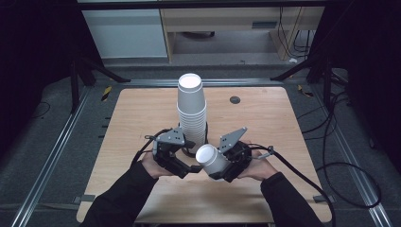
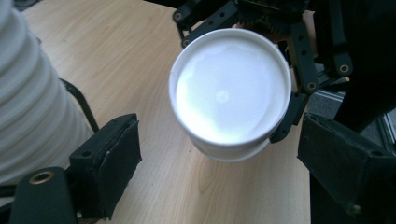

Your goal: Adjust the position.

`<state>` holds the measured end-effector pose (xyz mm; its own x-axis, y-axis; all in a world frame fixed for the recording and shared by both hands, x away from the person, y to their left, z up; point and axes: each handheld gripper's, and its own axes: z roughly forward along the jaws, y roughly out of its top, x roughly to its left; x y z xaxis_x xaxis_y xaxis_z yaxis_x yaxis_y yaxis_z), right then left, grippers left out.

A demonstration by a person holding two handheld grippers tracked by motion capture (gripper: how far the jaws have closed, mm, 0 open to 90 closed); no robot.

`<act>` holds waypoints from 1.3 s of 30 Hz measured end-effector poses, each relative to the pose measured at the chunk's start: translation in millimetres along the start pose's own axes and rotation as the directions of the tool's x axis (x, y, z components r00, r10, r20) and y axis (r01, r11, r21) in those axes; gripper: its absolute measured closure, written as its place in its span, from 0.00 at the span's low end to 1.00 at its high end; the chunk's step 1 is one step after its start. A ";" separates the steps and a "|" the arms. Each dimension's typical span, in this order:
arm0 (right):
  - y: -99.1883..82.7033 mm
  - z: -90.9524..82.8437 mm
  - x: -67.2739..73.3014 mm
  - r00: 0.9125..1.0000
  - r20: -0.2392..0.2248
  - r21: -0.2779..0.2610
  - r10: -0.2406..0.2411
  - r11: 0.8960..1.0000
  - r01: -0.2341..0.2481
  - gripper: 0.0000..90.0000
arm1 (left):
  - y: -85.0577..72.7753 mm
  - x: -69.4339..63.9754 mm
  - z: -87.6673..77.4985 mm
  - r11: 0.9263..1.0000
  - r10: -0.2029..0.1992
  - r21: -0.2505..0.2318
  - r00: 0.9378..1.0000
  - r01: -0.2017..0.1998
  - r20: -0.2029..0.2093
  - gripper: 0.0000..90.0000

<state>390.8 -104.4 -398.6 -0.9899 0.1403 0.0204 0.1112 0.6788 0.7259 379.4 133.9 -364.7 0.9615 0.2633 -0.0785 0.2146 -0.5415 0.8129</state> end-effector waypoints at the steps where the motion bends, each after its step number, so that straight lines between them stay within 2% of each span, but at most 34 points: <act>1: 0.1 1.4 -0.5 1.000 -0.002 0.000 -0.002 1.000 0.002 0.18 | 0.8 -0.2 1.8 1.000 -0.002 -0.001 1.000 0.002 0.004 0.14; 8: 1.0 7.8 0.1 1.000 -0.018 0.024 -0.011 1.000 0.012 0.18 | 3.3 3.3 12.1 0.999 0.004 0.035 0.999 -0.005 0.033 0.12; 9: 0.9 9.4 0.1 1.000 -0.025 0.029 -0.014 0.999 0.015 0.18 | 4.0 3.4 14.7 0.999 0.005 0.052 0.999 -0.008 0.044 0.12; 18: 0.2 12.5 1.3 0.999 -0.044 0.040 -0.018 0.999 0.020 0.18 | 7.2 2.8 26.0 0.995 0.025 0.097 0.997 -0.032 0.070 0.13; 23: -0.1 13.6 1.4 0.999 -0.046 0.042 -0.022 0.999 0.024 0.18 | 8.0 3.5 30.6 0.995 0.017 0.095 0.996 -0.025 0.086 0.15; 33: 0.5 13.9 2.1 0.998 -0.054 0.037 -0.026 0.999 0.028 0.18 | 7.2 3.8 39.4 0.990 0.012 0.139 0.995 -0.026 0.101 0.18; 39: 0.6 14.7 2.7 0.998 -0.055 0.039 -0.025 0.999 0.027 0.18 | 8.0 3.0 43.1 0.989 0.007 0.143 0.993 -0.024 0.118 0.21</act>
<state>389.5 -93.0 -408.3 -0.9957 0.0834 0.0405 0.0879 0.7096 0.6991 391.4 95.9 -383.3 0.9765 0.1638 -0.1402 0.2140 -0.6561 0.7237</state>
